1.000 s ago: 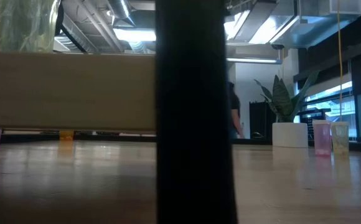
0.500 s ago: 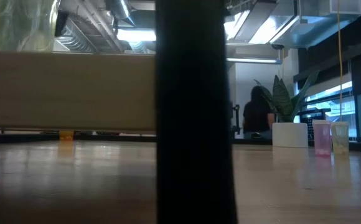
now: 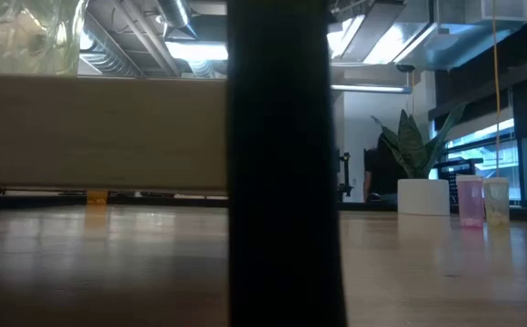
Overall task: Pick and place medicine bottles onto shelf by color
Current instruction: Put the left pink pill bottle on the shelf
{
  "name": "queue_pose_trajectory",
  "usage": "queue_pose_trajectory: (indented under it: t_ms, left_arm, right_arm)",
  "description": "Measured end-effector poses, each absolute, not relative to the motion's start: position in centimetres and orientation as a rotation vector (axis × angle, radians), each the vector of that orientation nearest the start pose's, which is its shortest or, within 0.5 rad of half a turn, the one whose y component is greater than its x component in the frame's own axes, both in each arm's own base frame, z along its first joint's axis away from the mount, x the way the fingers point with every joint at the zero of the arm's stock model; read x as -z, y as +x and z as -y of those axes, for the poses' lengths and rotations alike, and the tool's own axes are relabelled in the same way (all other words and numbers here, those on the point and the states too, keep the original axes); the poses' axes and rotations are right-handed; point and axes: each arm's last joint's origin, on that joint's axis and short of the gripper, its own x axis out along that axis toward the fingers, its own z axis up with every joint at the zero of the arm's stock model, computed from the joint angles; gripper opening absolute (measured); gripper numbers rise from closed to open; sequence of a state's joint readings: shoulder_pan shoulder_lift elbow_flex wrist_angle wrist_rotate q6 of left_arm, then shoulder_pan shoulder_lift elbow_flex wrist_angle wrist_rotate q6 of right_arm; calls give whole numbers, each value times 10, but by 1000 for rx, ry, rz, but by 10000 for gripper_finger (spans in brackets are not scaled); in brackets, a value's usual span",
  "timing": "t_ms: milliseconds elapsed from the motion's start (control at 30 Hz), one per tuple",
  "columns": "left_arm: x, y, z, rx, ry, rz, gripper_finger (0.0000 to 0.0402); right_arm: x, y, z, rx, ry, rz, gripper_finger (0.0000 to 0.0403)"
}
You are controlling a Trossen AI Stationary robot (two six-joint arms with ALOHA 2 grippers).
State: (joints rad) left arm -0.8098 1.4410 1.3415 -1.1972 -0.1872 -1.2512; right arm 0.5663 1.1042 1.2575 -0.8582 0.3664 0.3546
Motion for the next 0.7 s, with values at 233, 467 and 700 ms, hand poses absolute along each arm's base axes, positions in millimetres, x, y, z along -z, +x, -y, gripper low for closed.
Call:
queue_pose_trajectory:
  t_ms: [233,467,700]
  left_arm:
    - [-299,197,237,-240,-378,-1309,93]
    - [-290,202,278,-244,-352,-1371,93]
    - [-268,200,297,-286,-288,-1390,93]
  right_arm:
    - [-375,180,-102,-77,24,-652,278]
    - [-375,180,-102,-78,24,-652,277]
    - [-375,180,-102,-78,25,-652,278]
